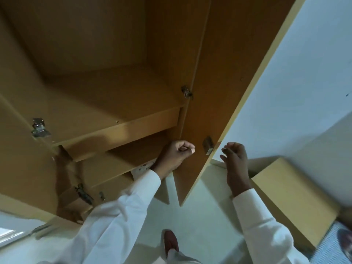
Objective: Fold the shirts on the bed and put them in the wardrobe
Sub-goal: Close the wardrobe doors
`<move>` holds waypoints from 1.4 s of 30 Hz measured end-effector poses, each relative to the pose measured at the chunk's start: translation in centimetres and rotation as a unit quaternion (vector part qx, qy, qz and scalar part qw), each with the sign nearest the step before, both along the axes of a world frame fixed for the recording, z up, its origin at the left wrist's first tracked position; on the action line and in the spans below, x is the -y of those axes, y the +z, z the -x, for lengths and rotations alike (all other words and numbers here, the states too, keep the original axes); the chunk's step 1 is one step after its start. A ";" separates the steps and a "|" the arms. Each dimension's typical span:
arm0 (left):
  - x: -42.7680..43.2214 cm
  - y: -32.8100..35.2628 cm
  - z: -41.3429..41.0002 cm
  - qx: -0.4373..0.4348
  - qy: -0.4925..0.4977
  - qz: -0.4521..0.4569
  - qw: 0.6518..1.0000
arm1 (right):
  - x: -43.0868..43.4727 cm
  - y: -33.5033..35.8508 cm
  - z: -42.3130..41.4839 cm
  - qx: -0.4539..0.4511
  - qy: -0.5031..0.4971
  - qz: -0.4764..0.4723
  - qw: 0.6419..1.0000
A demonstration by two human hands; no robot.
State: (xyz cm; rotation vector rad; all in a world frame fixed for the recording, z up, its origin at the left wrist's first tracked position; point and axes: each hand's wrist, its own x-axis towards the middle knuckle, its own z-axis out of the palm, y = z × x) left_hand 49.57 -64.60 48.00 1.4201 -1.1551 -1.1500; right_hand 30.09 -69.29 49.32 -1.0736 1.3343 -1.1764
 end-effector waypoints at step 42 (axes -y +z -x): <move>2.2 8.4 -9.9 0.090 0.396 0.081 0.910 | 10.0 6.0 -19.9 -0.210 0.429 0.266 0.837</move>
